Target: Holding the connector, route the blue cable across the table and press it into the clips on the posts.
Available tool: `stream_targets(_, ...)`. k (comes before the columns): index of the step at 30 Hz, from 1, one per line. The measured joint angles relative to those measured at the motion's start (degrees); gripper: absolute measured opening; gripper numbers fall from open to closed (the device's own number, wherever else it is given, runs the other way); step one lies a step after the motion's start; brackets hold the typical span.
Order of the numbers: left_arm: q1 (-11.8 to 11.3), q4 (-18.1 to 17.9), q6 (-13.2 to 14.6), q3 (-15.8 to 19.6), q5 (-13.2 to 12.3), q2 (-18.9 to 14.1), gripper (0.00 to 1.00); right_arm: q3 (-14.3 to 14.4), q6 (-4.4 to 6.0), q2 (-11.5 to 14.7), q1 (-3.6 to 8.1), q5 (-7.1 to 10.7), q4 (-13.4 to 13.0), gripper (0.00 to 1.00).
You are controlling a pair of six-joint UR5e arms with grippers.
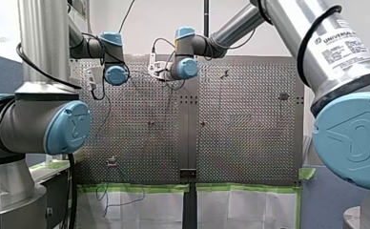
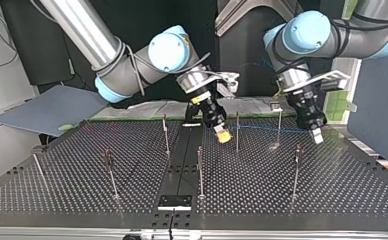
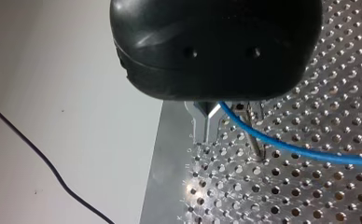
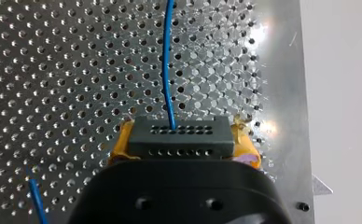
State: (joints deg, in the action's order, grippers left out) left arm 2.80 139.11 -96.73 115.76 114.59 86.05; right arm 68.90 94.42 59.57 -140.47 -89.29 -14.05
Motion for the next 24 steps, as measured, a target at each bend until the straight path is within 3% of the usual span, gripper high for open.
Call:
stream_targets(13,-1.37,-0.22,-0.83,-1.39,-1.83,1.67,0.02,-6.09,0.51,-3.51,-0.14,0.12,3.39,0.0)
stream_targets(24,-4.12,-1.2,-1.95,-2.17,-5.11,3.65,0.02,-11.05,0.53,-5.9,-0.51,0.57,4.97,0.0)
